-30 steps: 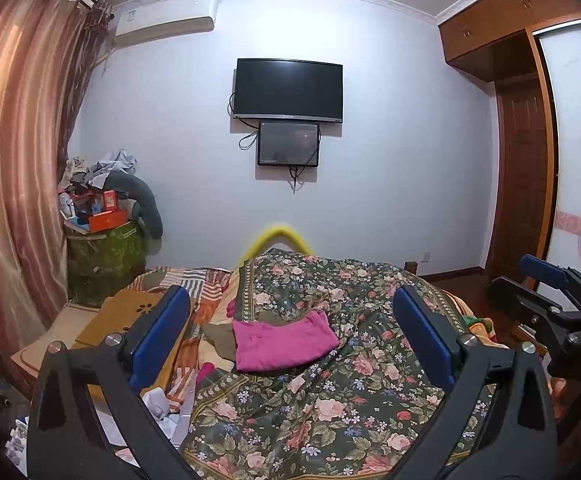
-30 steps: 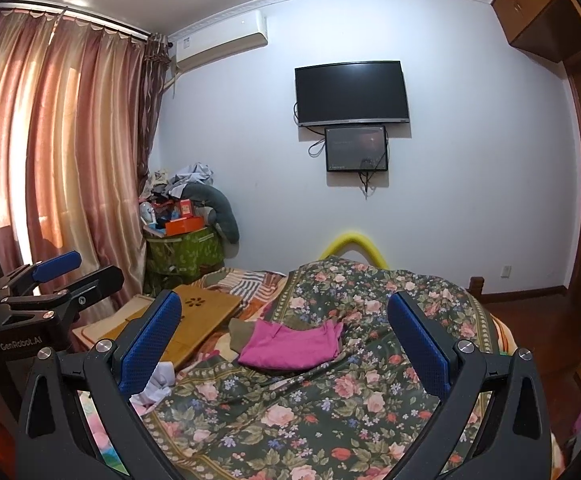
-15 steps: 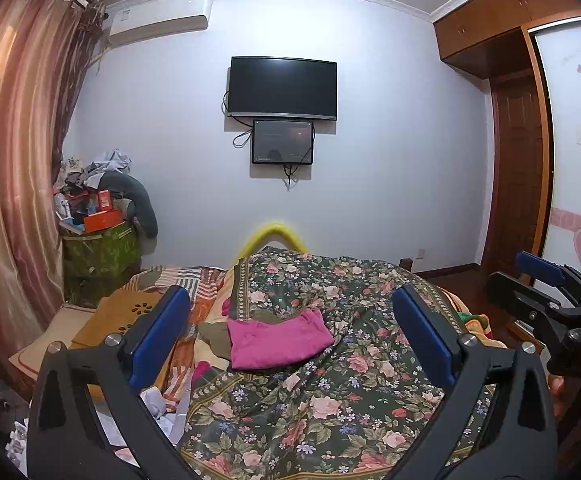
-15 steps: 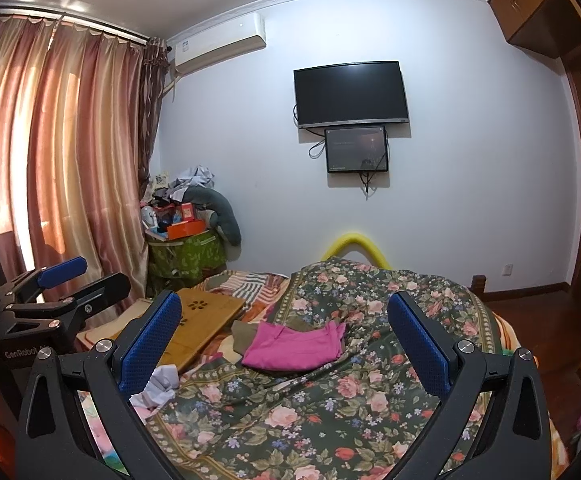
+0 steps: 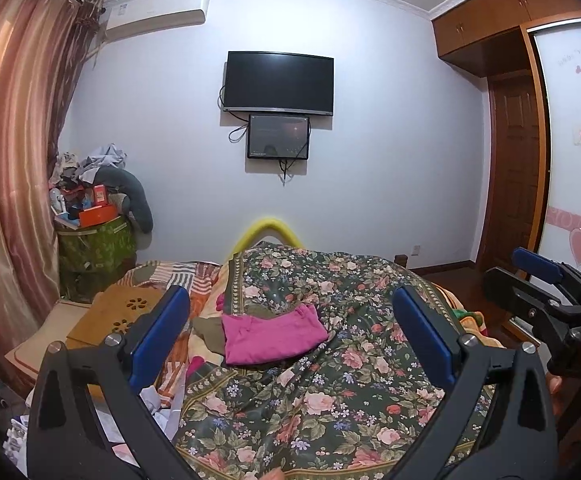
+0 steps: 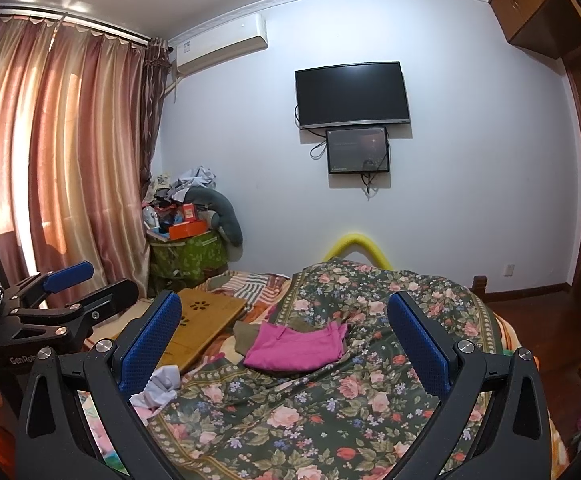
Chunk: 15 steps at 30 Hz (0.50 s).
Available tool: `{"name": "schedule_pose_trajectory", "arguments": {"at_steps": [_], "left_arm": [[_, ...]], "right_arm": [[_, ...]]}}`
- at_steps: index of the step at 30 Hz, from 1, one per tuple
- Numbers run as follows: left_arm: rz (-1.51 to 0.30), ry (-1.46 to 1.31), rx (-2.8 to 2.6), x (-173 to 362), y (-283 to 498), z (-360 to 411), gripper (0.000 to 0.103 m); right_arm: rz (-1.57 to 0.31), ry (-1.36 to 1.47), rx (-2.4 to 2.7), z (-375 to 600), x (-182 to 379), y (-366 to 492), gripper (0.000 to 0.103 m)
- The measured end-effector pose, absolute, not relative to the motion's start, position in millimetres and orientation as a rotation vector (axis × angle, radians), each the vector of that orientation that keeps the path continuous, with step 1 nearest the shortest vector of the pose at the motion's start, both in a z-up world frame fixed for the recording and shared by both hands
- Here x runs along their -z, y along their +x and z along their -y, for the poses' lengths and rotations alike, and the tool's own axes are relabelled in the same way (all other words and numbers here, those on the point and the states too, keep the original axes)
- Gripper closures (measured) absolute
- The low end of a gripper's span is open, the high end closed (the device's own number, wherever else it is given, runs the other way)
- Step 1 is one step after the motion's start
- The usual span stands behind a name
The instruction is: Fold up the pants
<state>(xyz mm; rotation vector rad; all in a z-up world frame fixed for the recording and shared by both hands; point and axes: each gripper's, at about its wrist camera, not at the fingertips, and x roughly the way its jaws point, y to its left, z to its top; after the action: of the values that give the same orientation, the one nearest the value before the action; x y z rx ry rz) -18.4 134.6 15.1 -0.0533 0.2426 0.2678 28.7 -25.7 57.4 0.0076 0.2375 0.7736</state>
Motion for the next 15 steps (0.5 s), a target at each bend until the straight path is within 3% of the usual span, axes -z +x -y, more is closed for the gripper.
{"name": "schedule_pose_trajectory", "arguments": {"at_steps": [15], "left_arm": [[-0.246,-0.04,-0.248,-12.1,-16.5,-129.1,0.0]], "right_arm": [[-0.247,0.013,-0.772,27.6,-57.0,30.8,0.0]]}}
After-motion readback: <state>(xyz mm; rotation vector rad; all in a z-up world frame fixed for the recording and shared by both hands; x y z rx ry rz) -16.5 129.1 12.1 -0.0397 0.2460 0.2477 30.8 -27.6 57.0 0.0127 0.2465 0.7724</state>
